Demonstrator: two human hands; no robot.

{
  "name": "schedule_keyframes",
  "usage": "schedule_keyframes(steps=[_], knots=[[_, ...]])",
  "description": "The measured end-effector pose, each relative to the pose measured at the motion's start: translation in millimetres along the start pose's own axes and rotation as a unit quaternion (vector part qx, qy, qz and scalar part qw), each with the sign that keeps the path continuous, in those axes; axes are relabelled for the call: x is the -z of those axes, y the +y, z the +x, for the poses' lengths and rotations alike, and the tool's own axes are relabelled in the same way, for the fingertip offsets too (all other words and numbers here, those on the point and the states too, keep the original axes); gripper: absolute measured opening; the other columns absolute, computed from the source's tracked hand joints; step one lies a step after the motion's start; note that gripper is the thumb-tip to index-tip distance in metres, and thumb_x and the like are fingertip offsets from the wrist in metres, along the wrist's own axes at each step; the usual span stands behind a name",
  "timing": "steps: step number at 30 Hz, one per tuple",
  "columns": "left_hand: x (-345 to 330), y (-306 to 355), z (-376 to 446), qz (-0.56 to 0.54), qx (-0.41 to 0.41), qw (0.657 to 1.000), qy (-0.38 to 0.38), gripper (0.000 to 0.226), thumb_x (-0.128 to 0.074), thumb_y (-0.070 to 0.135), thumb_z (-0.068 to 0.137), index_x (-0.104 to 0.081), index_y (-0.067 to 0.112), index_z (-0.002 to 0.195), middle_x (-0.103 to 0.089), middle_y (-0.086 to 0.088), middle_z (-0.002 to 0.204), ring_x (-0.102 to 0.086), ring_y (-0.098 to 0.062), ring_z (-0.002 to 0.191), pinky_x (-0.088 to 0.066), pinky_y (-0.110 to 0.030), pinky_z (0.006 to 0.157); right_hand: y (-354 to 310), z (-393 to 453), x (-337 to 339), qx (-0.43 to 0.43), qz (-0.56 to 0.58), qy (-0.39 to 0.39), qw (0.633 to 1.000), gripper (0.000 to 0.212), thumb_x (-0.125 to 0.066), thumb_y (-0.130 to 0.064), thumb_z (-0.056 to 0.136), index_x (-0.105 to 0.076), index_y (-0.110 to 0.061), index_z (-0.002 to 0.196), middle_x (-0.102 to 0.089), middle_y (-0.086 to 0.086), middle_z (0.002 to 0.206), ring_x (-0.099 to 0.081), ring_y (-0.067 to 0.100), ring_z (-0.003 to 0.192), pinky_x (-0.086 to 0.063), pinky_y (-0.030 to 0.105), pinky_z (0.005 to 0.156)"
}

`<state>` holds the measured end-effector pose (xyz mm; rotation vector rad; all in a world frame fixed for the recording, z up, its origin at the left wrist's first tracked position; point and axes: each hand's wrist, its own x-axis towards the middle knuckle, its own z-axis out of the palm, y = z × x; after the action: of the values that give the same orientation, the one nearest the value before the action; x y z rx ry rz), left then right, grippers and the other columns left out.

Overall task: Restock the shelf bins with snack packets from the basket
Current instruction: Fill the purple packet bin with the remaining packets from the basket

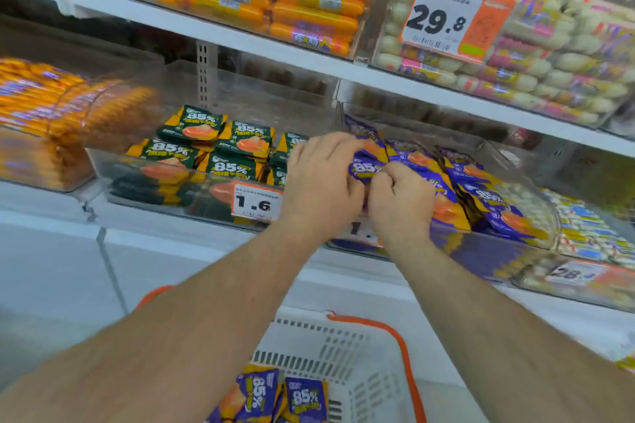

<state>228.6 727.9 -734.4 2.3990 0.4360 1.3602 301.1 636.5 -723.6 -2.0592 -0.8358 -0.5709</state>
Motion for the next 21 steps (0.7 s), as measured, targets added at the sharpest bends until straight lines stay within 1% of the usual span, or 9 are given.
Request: schedule_keyframes(steps=[2,5,8,10,12,14,17,19,21], knots=[[12.5,-4.6,-38.0,-0.031,-0.005,0.999,0.013,0.041,-0.05,0.02,0.068,-0.066,0.014,0.106,-0.065,-0.003,0.108,-0.056,-0.025,0.099,-0.041,-0.039,0.085,0.8,-43.0,-12.1,0.042,0.085,0.023,0.995,0.023,-0.036,-0.025,0.076,-0.041,-0.015,0.055,-0.031,-0.004,0.051,-0.03,0.019,0.059,-0.02,0.04,0.057],[26.8,-23.2,-114.1,-0.09,0.054,0.993,-0.061,0.042,-0.05,0.02,0.079,-0.06,0.016,0.119,-0.061,0.006,0.101,-0.054,-0.016,0.083,-0.046,-0.038,0.072,13.9,-106.7,-37.9,0.027,0.126,-0.04,0.991,0.034,-0.033,-0.027,0.074,-0.045,-0.003,0.054,-0.042,0.01,0.051,-0.037,0.025,0.054,-0.023,0.041,0.055],[40.2,-45.2,-179.9,-0.123,0.228,0.947,-0.191,0.041,-0.051,0.027,0.097,-0.043,0.031,0.138,-0.055,0.018,0.098,-0.054,-0.008,0.065,-0.047,-0.032,0.063,28.7,-157.3,-63.0,-0.098,0.119,-0.178,0.972,0.045,-0.03,-0.036,0.076,-0.051,0.002,0.063,-0.049,0.016,0.061,-0.043,0.027,0.058,-0.025,0.043,0.059],[46.5,-61.2,-208.2,-0.108,0.301,0.906,-0.276,0.014,-0.046,0.032,0.101,-0.055,0.027,0.112,-0.058,0.008,0.085,-0.054,-0.012,0.062,-0.042,-0.027,0.06,46.1,-186.1,-83.8,-0.201,0.081,-0.261,0.941,0.041,-0.034,-0.031,0.085,-0.054,0.0,0.067,-0.054,0.015,0.066,-0.045,0.022,0.059,-0.028,0.041,0.061],[52.5,-75.1,-229.3,-0.067,0.333,0.885,-0.319,0.031,-0.043,0.03,0.103,-0.049,0.015,0.077,-0.051,-0.002,0.068,-0.045,-0.016,0.056,-0.031,-0.023,0.051,65.9,-215.4,-103.6,-0.254,0.026,-0.375,0.891,0.037,-0.041,-0.02,0.095,-0.049,-0.006,0.063,-0.049,0.011,0.062,-0.044,0.02,0.057,-0.035,0.035,0.06],[54.7,-85.8,-247.0,-0.038,0.355,0.864,-0.356,0.036,-0.042,0.026,0.104,-0.043,0.018,0.068,-0.048,0.002,0.063,-0.042,-0.012,0.055,-0.027,-0.021,0.049,82.2,-249.5,-119.2,-0.182,-0.06,-0.541,0.819,0.037,-0.042,-0.008,0.095,-0.032,-0.012,0.059,-0.031,0.005,0.057,-0.029,0.018,0.051,-0.026,0.031,0.055],[51.1,-100.0,-269.2,-0.028,0.395,0.831,-0.391,0.027,-0.044,0.014,0.102,-0.052,0.022,0.078,-0.057,0.011,0.073,-0.05,-0.007,0.063,-0.037,-0.02,0.054,92.6,-295.7,-126.3,-0.067,-0.121,-0.673,0.726,0.041,-0.04,0.007,0.093,-0.023,-0.016,0.063,-0.022,0.004,0.059,-0.019,0.018,0.052,-0.019,0.032,0.053],[46.7,-107.1,-278.6,-0.034,0.419,0.813,-0.404,0.03,-0.044,0.0,0.097,-0.056,0.027,0.088,-0.062,0.008,0.092,-0.055,-0.007,0.076,-0.043,-0.024,0.065,94.6,-312.6,-127.3,-0.067,-0.141,-0.728,0.667,0.041,-0.04,0.012,0.092,-0.029,-0.015,0.063,-0.024,0.004,0.058,-0.021,0.019,0.052,-0.017,0.032,0.05],[42.3,-109.6,-283.3,-0.036,0.439,0.796,-0.415,0.036,-0.042,-0.004,0.094,-0.058,0.028,0.097,-0.06,0.007,0.106,-0.058,-0.011,0.088,-0.047,-0.032,0.07,103.3,-331.0,-130.2,-0.142,-0.153,-0.766,0.609,0.032,-0.048,0.007,0.091,-0.042,-0.009,0.064,-0.033,0.003,0.058,-0.029,0.018,0.053,-0.025,0.032,0.048]])
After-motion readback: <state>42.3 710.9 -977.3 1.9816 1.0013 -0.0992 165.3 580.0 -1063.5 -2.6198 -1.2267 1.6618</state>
